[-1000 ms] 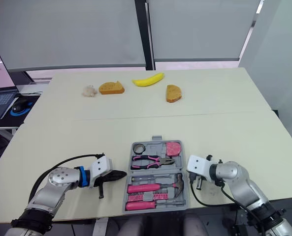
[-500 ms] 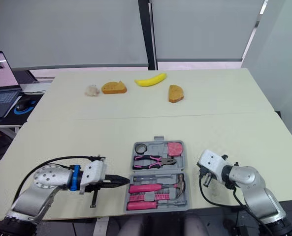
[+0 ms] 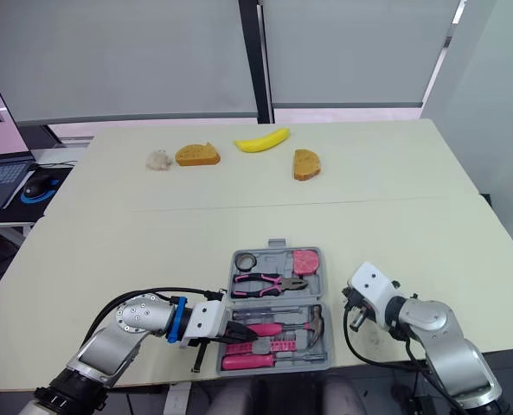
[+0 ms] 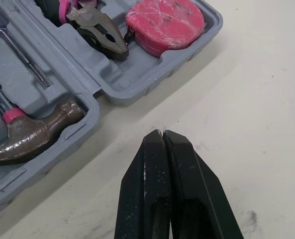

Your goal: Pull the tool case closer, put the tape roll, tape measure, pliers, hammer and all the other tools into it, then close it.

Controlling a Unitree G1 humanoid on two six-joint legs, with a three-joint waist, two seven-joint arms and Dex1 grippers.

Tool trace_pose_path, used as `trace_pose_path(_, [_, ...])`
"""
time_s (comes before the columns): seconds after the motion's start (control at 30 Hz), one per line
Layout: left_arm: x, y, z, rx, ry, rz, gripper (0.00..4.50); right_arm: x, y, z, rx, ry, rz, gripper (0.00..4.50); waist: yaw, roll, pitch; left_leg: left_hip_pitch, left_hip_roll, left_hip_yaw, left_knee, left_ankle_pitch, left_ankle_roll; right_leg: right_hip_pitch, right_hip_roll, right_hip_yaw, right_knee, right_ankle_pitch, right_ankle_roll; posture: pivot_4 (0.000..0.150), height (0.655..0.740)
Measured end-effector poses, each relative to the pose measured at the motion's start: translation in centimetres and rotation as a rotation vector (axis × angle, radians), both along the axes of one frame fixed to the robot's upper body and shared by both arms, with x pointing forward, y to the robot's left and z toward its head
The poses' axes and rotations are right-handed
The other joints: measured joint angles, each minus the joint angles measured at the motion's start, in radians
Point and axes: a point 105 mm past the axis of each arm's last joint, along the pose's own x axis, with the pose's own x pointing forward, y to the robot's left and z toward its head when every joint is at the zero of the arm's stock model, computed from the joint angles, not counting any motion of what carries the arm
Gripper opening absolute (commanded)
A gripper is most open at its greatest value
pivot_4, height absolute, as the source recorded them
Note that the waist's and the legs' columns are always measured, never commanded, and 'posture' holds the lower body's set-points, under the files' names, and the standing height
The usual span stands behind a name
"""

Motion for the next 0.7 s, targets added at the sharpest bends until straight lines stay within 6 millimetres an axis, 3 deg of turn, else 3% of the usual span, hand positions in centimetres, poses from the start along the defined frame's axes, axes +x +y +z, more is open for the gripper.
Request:
trace_pose_path(0.23, [-0.9, -0.9, -1.1, 0.017, 0.023, -0.027, 0.02, 1.1, 0.3, 1.3, 0.018, -0.019, -0.013, 0.0, -0.001, 0.0, 0.0, 0.0, 0.0, 0.0, 0.0, 0.0, 0.0, 0.0, 0.0, 0.0, 0.0, 0.0, 0.0, 0.15, 0.74])
trace_pose_path(0.43, [-0.5, -0.5, -1.6, 0.049, 0.018, -0.008, 0.02, 1.4, 0.2, 1.5, 0.009, -0.012, -0.011, 0.0, -0.001, 0.0, 0.0, 0.0, 0.0, 0.0, 0.0, 0.0, 0.0, 0.0, 0.0, 0.0, 0.0, 0.0, 0.0, 0.15, 0.74])
trace_pose_path(0.7, [-0.3, -1.1, -1.8, 0.052, 0.039, -0.003, 0.0, 3.5, 1.2, 2.6, 0.196, 0.137, -0.093, 1.75, -0.002, 0.0, 0.0, 0.001, 0.0, 0.0, 0.0, 0.0, 0.0, 0.0, 0.0, 0.0, 0.001, 0.0, 0.0, 0.15, 0.74])
